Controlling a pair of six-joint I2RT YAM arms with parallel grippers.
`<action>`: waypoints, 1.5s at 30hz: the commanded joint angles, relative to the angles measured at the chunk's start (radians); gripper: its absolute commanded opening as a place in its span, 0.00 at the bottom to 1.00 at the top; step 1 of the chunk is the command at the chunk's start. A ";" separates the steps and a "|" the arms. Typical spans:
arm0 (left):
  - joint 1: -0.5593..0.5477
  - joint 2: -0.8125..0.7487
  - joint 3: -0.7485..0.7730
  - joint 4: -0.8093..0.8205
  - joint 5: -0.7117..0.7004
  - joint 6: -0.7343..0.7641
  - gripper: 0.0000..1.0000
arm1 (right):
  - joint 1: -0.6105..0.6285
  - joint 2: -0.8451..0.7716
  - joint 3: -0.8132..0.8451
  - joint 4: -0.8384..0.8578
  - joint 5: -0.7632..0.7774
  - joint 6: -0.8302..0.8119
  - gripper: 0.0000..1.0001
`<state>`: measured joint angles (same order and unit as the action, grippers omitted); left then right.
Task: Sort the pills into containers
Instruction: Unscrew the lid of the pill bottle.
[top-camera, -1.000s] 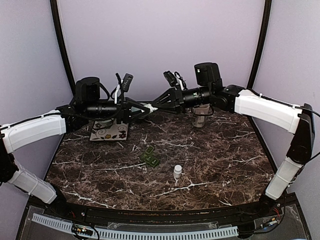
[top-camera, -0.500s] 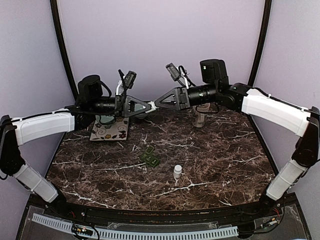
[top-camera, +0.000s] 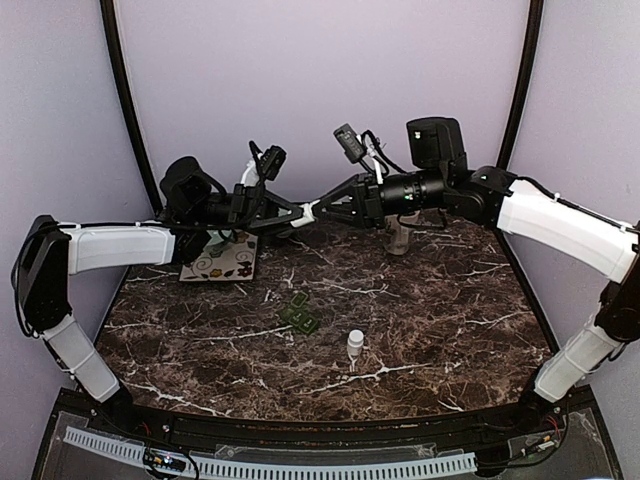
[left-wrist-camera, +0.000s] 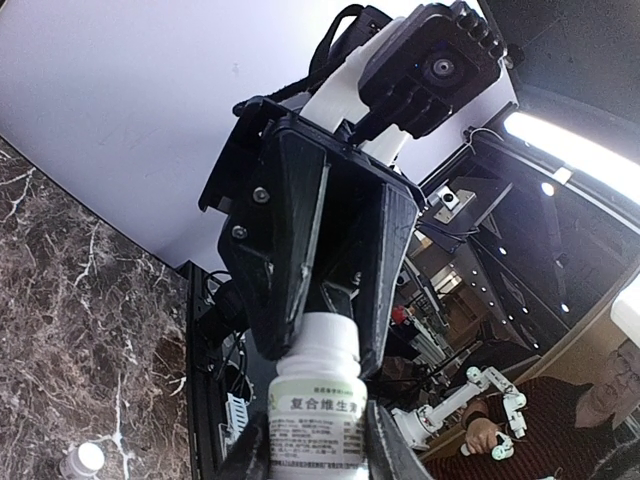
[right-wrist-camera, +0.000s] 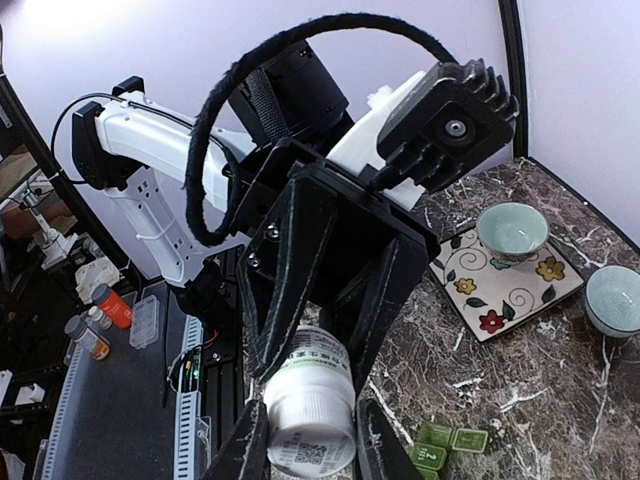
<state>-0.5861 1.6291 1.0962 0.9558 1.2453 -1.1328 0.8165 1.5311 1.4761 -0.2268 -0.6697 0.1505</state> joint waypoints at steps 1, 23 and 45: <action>0.005 -0.015 0.017 0.156 0.055 -0.088 0.00 | 0.007 -0.030 -0.019 -0.005 0.023 -0.029 0.00; 0.005 -0.058 -0.016 0.008 0.042 0.068 0.00 | -0.004 -0.047 -0.040 0.101 -0.045 0.098 0.60; 0.005 -0.113 -0.037 -0.096 -0.019 0.185 0.00 | -0.036 -0.072 -0.129 0.247 -0.064 0.326 0.68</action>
<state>-0.5861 1.5795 1.0698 0.9176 1.2518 -1.0336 0.7918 1.4937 1.3624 -0.0757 -0.7116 0.3878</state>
